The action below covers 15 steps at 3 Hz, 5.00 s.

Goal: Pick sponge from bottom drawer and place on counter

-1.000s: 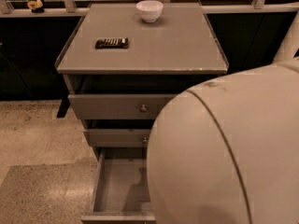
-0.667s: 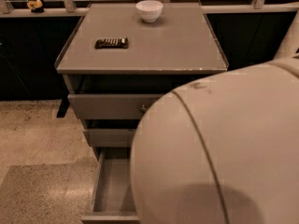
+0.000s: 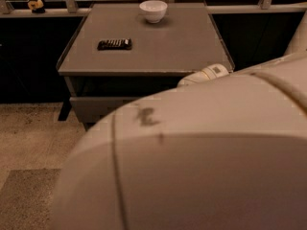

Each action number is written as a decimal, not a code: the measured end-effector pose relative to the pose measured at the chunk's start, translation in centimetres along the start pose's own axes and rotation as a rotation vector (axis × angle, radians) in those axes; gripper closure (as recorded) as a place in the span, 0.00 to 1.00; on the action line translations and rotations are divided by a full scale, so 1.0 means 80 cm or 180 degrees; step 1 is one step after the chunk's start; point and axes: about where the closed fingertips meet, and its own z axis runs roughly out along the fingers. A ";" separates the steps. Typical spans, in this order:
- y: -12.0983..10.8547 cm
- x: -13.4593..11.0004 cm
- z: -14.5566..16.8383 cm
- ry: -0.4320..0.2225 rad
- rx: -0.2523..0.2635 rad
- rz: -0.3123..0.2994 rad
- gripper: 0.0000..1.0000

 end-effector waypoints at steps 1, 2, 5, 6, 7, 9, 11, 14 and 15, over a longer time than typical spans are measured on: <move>-0.012 -0.001 -0.009 0.0106 0.0026 -0.0184 1.00; -0.010 0.036 -0.019 0.0147 0.0045 -0.0092 1.00; -0.013 0.259 -0.120 0.0461 0.0349 -0.0232 1.00; -0.014 0.259 -0.120 0.0461 0.0350 -0.0233 1.00; -0.045 0.247 -0.135 0.0400 0.0401 -0.0386 1.00; -0.160 0.218 -0.203 0.0379 0.0620 -0.0804 1.00; -0.163 0.220 -0.205 0.0376 0.0604 -0.0917 1.00; -0.009 0.475 -0.211 0.0644 0.0210 -0.0204 1.00; 0.014 0.496 -0.222 0.0704 0.0179 -0.0124 1.00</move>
Offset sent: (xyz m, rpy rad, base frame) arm -0.0006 -0.0339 0.0435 -0.0546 -0.0308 0.0073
